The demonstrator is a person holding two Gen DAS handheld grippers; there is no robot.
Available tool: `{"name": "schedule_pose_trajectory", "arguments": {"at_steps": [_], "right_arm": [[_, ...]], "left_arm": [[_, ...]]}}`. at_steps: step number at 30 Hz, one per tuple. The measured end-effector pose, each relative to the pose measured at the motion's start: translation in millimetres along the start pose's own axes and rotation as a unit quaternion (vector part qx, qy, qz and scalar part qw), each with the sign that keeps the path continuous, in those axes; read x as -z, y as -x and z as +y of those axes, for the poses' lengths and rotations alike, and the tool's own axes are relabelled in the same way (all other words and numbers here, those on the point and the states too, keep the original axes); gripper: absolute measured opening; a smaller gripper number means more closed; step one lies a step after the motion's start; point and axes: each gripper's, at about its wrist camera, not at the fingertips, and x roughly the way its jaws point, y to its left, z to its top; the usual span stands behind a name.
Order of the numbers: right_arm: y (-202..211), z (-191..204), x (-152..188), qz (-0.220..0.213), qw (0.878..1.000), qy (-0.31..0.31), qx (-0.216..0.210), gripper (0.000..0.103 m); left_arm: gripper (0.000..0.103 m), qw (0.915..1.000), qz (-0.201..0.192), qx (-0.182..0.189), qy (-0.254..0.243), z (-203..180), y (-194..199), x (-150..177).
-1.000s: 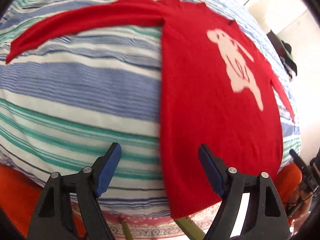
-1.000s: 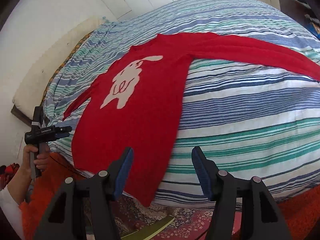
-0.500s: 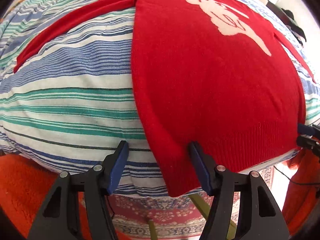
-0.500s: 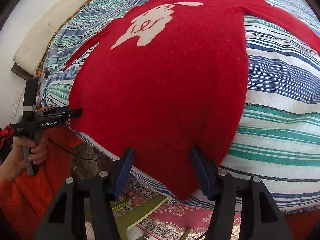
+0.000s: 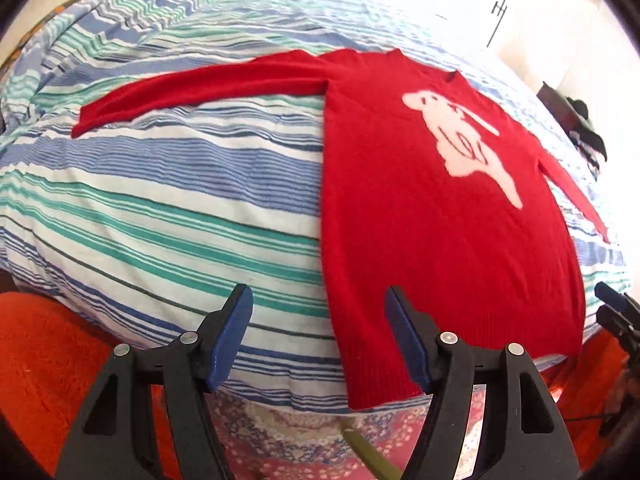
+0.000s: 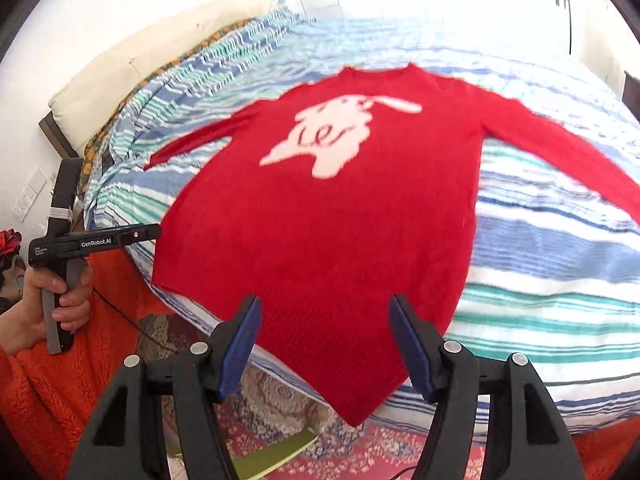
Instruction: Fold small clothes
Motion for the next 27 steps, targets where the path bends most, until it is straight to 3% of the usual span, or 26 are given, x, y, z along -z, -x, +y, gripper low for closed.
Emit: {"name": "schedule_pose_trajectory", "arguments": {"at_steps": [3,10,17,27], "right_arm": [[3.7,1.4,-0.7,-0.024,1.000,0.002,0.020,0.066],[-11.3,-14.0,3.9,0.000,0.999,-0.027,0.040,0.066],[-7.7,-29.6,6.6,-0.009,0.998,-0.057,0.035,0.066],[-11.6,-22.8,4.9,-0.003,0.999,-0.039,0.038,0.066]], "left_arm": [[0.073,0.9995,-0.004,-0.018,-0.026,-8.6,-11.6,-0.1],[0.073,0.9953,0.014,-0.048,-0.082,-27.2,-31.2,4.9],[0.075,0.9972,0.012,-0.051,-0.053,-12.5,-31.2,1.0],[0.075,0.9989,0.014,-0.045,0.006,13.2,-27.4,-7.2]]}}
